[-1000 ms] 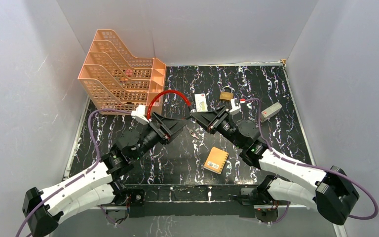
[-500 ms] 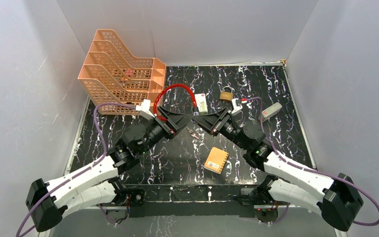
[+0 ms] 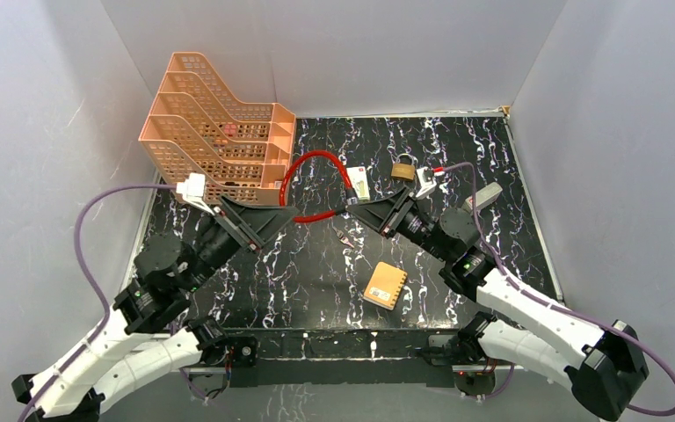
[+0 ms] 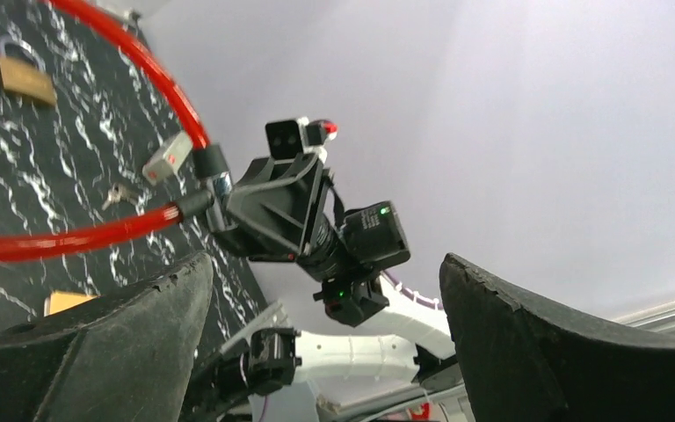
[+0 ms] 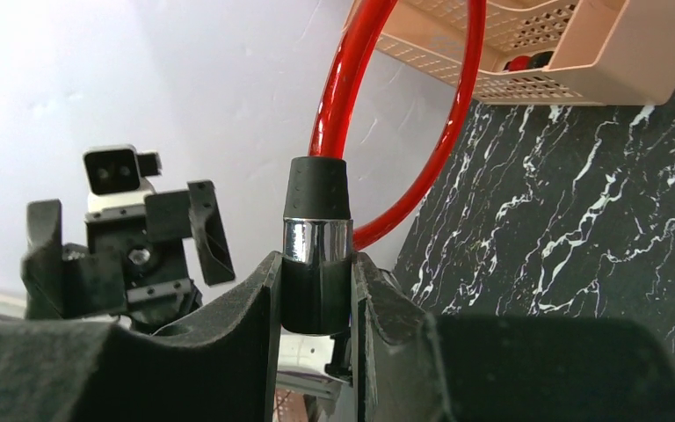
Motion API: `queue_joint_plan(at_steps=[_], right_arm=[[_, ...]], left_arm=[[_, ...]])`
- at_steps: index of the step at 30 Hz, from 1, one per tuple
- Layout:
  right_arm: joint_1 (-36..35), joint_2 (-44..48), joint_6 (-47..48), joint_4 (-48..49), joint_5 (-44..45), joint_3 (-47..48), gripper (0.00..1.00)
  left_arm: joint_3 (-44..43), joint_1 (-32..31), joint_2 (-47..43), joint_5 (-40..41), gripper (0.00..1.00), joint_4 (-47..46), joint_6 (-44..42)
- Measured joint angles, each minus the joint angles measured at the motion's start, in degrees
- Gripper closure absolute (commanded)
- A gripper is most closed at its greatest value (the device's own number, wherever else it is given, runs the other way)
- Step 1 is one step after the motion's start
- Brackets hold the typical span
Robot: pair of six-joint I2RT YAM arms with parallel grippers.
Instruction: Unlock with the key
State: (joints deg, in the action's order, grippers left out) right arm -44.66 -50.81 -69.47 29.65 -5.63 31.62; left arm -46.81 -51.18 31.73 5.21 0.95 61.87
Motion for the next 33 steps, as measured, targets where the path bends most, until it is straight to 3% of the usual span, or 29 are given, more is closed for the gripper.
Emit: queue_joint_plan(at_steps=[6, 13, 18, 33], right_arm=[[1.79, -1.2, 0.92, 1.55, -9.11, 1.62, 1.0], [2.25, -2.12, 0.94, 4.26, -19.08, 1.75, 1.0], [3.17, -2.12, 0.79, 6.34, -23.04, 2.08, 1.0], [4.52, -3.76, -4.07, 14.88, -25.59, 1.18, 1.0]], left_arm=[[-6.51, 0.0, 5.31, -0.04, 0.02, 0.9, -4.87], [-4.92, 0.0, 16.41, -5.55, 0.02, -4.74, -4.74], [-4.92, 0.0, 17.66, -7.76, 0.03, -6.6, -3.69], [6.51, 0.04, 14.88, -10.93, 0.4, -16.94, 3.52]])
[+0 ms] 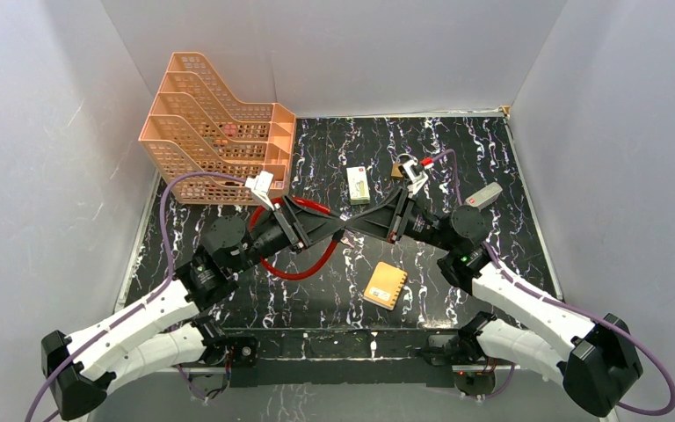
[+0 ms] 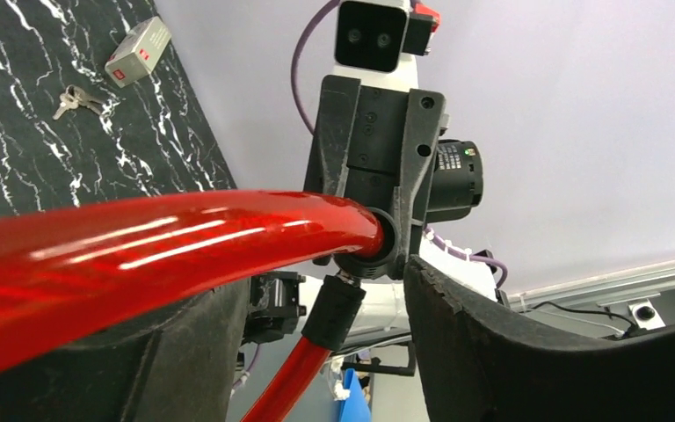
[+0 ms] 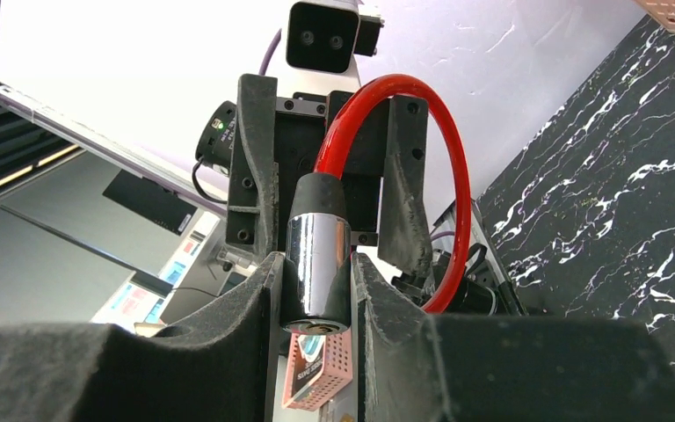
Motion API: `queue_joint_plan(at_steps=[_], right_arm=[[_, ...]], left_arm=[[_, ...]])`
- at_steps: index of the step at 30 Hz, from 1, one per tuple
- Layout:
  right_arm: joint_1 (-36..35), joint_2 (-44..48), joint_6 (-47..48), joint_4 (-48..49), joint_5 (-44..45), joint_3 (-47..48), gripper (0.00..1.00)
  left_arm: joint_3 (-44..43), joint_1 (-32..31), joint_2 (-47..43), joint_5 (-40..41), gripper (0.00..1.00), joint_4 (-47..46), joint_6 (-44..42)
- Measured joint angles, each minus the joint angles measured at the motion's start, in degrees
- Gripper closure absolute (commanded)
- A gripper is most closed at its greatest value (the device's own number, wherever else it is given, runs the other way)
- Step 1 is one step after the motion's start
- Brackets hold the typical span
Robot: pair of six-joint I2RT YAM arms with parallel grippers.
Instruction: Unlock with the key
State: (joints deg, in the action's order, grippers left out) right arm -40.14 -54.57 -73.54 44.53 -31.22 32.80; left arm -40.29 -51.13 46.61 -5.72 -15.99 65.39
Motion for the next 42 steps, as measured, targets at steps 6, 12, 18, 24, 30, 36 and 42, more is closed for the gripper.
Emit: queue_joint_plan(at_steps=[6, 12, 18, 24, 30, 36, 42], right_arm=[[0.0, -0.24, -1.27, 2.27, 0.68, -0.37, 1.0], [0.0, -1.36, -2.89, 5.11, 0.96, -1.18, 1.0], [0.0, -1.42, -3.26, 6.78, 1.09, -1.49, 1.0], [0.0, -1.42, -3.58, 7.1, 1.51, -1.81, 1.0], [0.0, -1.27, -2.62, 6.05, 1.27, -1.86, 0.4], [-0.04, 2.78, 3.58, -3.76, 0.83, -0.66, 0.1], [-0.04, 7.91, 16.35, -22.38, 1.77, 5.7, 0.08]], left_arm=[[0.22, 0.0, 0.33, -0.17, 0.39, -2.93, 0.96], [0.42, 0.0, 1.18, 0.2, 0.48, -6.38, 1.27], [0.7, 0.0, 3.28, 0.24, 0.69, -10.78, 1.9], [1.09, 0.0, 3.65, 0.37, 1.0, -13.11, 1.79], [1.6, -0.02, 2.69, 1.16, 1.0, -12.02, 1.68], [2.6, 0.02, -2.25, 5.81, 1.0, -4.85, 1.68], [2.71, 0.02, -8.41, 9.84, 1.0, 2.49, 2.82]])
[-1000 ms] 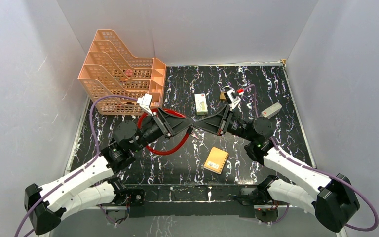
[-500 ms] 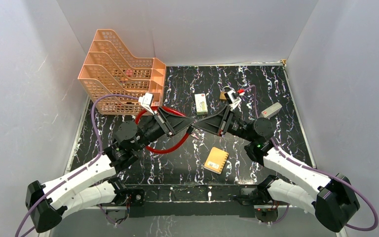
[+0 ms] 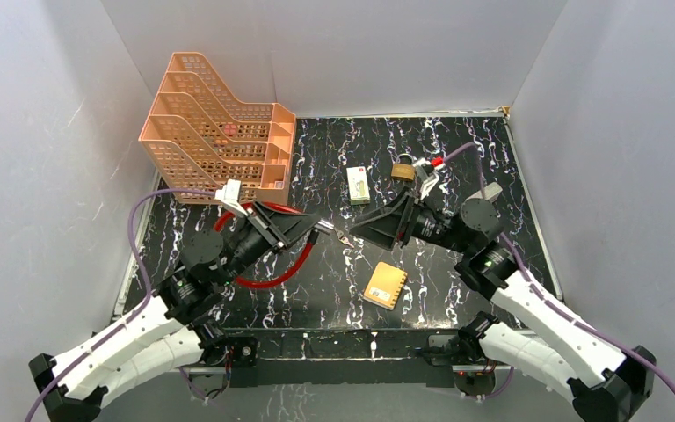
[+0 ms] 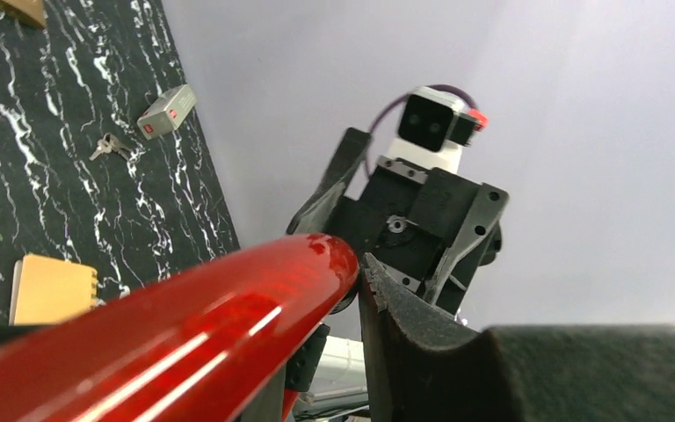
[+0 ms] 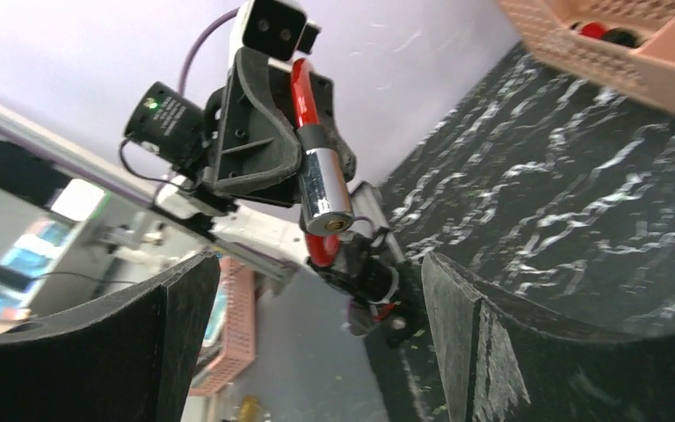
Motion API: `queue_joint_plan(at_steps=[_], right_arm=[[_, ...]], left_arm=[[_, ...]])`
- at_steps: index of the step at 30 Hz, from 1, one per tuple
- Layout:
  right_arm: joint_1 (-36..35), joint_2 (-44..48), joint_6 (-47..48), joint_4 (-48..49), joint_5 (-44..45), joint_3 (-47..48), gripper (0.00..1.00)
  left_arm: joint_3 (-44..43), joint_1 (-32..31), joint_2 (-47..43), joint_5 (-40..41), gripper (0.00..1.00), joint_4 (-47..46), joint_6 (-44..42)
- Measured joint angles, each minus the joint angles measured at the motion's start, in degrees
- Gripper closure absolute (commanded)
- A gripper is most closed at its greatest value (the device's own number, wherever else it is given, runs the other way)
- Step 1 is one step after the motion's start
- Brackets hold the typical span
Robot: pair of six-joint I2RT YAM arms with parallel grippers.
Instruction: Unlock with the key
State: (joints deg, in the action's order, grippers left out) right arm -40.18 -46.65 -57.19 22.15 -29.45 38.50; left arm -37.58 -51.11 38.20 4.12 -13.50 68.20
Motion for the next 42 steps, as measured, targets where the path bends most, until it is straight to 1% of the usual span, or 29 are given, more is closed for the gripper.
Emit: queue_joint_plan(at_steps=[3, 7, 9, 13, 17, 20, 22, 24, 27, 32, 35, 37, 40, 42], right_arm=[[0.0, 1.31, 9.35, -11.78, 3.37, 5.18, 0.12], [0.0, 0.42, 21.2, -26.16, 12.59, 10.36, 0.17], [0.0, -0.98, 25.18, -31.45, 17.44, 10.91, 0.19], [0.0, -4.39, 29.77, -38.47, 23.74, 10.32, 0.21], [0.0, -4.76, 32.24, -40.09, 25.86, 8.52, 0.22], [0.0, -5.73, 33.88, -40.06, 26.16, 7.85, 0.22], [0.0, -6.84, 34.77, -40.02, 26.34, 7.61, 0.22], [-0.02, -7.54, 35.23, -39.93, 26.4, 7.15, 0.23], [-0.02, -7.67, 35.91, -39.23, 26.6, 6.01, 0.24], [-0.07, -7.76, 36.59, -37.2, 26.51, 4.94, 0.26], [-0.07, -8.94, 36.7, -35.89, 25.27, 4.81, 0.29], [-0.07, -10.78, 36.81, -34.29, 24.13, 4.81, 0.32], [-0.09, -14.86, 36.94, -31.71, 22.84, 4.79, 0.38], [-0.46, -18.18, 36.98, -30.05, 22.58, 4.81, 0.41]], left_arm=[[1.16, 0.04, -3.32, 1.44, 1.0, 3.52, 3.13], [5.66, 0.31, -7.02, 1.05, 1.0, 4.59, 8.79], [9.55, 0.5, -7.78, -0.15, 1.0, 3.87, 12.2], [16.41, 1.25, -6.12, -4.79, 1.0, 0.02, 17.16], [20.52, 2.27, -3.17, -9.88, 1.0, -6.6, 19.47], [21.49, 4.17, 0.48, -15.15, 1.0, -15.72, 20.87], [21.66, 5.6, 4.48, -18.56, 1.0, -22.99, 22.27], [21.68, 6.4, 7.67, -20.94, 1.0, -27.87, 23.34], [21.66, 6.82, 9.75, -23.56, 1.0, -31.56, 24.35], [21.07, 7.61, 9.79, -26.23, 1.0, -34.42, 24.94], [20.92, 8.37, 8.39, -26.64, 1.0, -33.59, 24.68], [20.79, 8.92, 5.77, -26.25, 1.0, -29.55, 23.12], [18.29, 9.4, 0.28, -23.23, 1.0, -16.06, 18.6], [16.13, 9.44, -2.78, -20.52, 1.0, -7.63, 15.72]])
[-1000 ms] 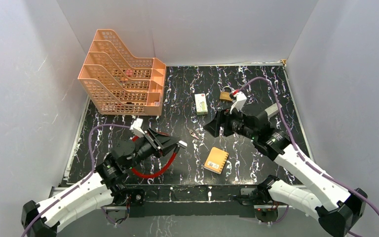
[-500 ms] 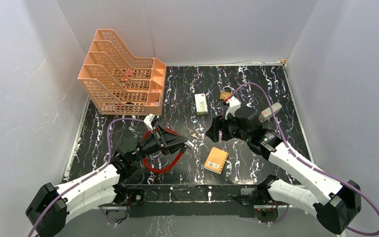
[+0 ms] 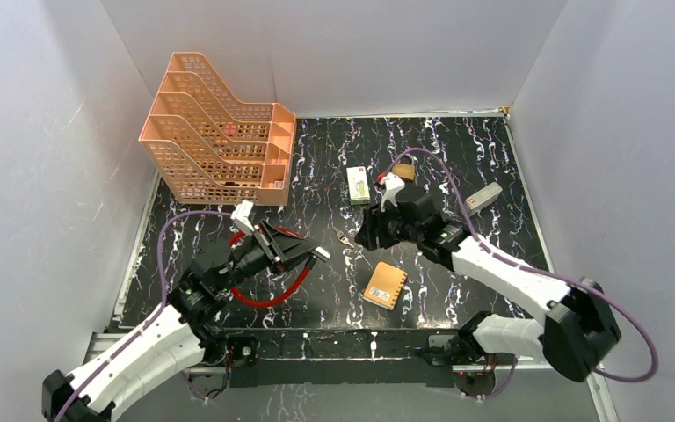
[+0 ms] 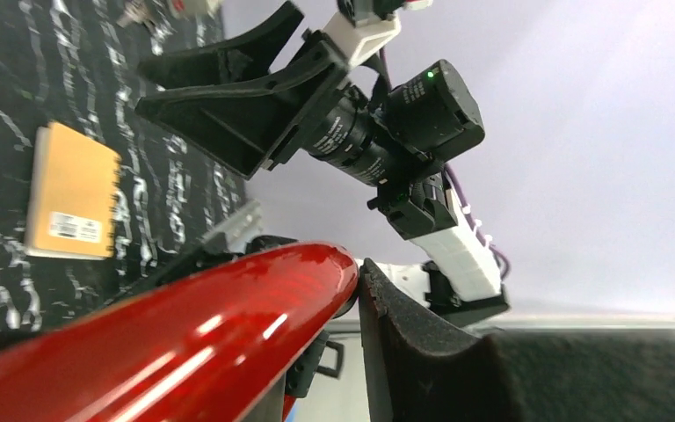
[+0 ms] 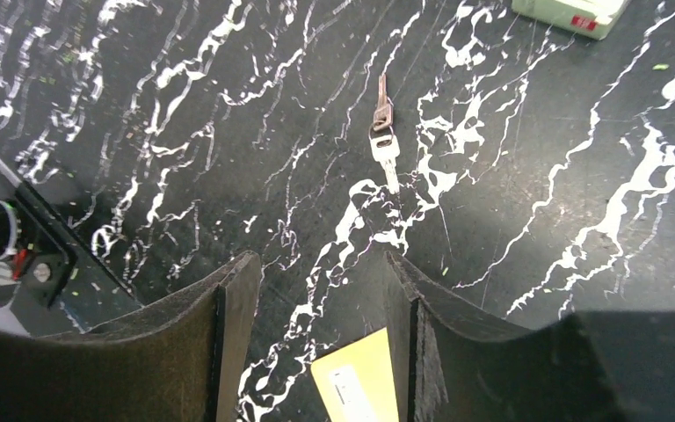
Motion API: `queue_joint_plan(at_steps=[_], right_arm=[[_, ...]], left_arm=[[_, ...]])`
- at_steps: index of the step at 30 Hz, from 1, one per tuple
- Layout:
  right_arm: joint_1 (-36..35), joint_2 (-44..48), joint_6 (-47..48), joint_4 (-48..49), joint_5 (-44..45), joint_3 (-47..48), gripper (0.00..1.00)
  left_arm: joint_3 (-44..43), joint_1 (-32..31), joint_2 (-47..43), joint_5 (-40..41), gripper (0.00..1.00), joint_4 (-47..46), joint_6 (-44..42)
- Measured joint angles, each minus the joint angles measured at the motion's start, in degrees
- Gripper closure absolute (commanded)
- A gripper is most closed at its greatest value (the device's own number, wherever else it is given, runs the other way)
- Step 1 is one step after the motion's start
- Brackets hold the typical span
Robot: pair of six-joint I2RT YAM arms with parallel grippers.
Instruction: Unlock with the key
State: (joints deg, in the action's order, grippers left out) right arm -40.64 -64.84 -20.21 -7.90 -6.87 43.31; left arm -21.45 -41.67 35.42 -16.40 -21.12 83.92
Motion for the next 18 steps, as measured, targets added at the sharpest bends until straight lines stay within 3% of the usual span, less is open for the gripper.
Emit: queue_joint_plan(at_steps=[8, 18], right_arm=[[-0.85, -14.91, -0.81, 4.26, 0.28, 2.8, 0.48], [-1.05, -28.52, -1.03, 9.44, 3.3, 10.78, 0.46]], left_arm=[[-4.13, 0.31, -8.39, 7.85, 1.0, 21.42, -7.45], [-4.63, 0.31, -9.92, 10.49, 1.0, 29.51, -10.51]])
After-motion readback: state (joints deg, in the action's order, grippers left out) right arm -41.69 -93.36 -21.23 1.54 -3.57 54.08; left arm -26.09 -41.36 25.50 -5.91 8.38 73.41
